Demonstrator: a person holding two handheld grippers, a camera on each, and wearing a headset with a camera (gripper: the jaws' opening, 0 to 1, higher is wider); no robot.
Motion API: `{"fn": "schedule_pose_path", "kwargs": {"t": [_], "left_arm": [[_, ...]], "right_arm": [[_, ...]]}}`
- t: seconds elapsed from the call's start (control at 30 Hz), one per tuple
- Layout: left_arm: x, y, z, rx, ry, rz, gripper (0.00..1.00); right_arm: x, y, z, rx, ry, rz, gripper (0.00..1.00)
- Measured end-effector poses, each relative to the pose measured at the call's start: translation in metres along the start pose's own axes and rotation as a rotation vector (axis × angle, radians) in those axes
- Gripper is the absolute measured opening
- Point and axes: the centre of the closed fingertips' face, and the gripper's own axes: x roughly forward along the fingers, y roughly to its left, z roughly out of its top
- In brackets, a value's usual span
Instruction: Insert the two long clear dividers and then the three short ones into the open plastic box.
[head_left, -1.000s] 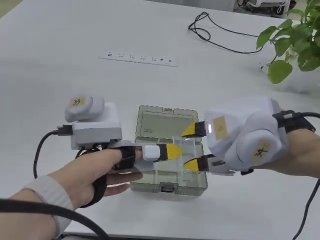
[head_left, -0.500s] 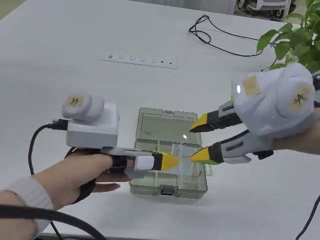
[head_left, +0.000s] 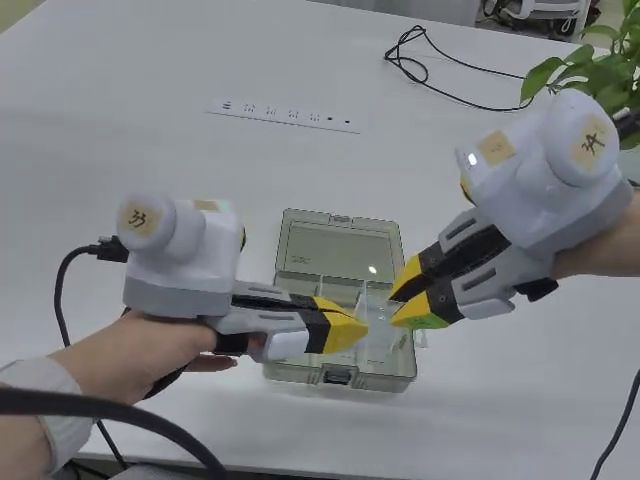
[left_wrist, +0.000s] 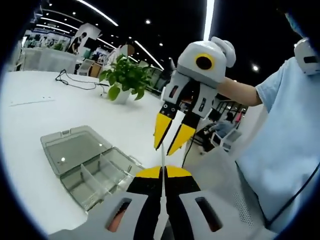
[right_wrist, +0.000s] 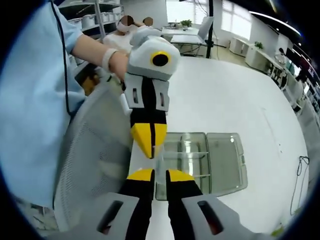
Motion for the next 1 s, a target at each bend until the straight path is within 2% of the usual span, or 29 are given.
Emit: {"fn": "schedule_pose_path", "kwargs": {"t": [0.03,0.23,0.4,0.47,0.7,1.0], "left_arm": [[0.000,-0.001,-0.002,0.033,0.014,-0.005,0.00],[0.001,-0.007,-0.007,0.127,0.052,-0.030,0.00],[0.003,-0.012,-0.006,0.162,0.060,-0.050,0.00],[0.004,-0.015,-0.007,0.193,0.070,-0.057,0.00],[0.005,-0.018,-0.009,0.216,0.083,-0.069,0.00],[0.006,-0.017,-0.011,0.250,0.101,-0.066,0.00]], "right_arm": [[0.001,0.003,0.001,0.008,0.002,0.021,0.09],[0.002,0.015,-0.001,0.023,0.028,0.103,0.08],[0.005,0.020,-0.002,0.035,0.049,0.153,0.08],[0.005,0.022,-0.002,0.034,0.058,0.159,0.06],[0.007,0.027,-0.004,0.066,0.095,0.199,0.02],[0.008,0.027,-0.004,0.071,0.149,0.205,0.02]]}}
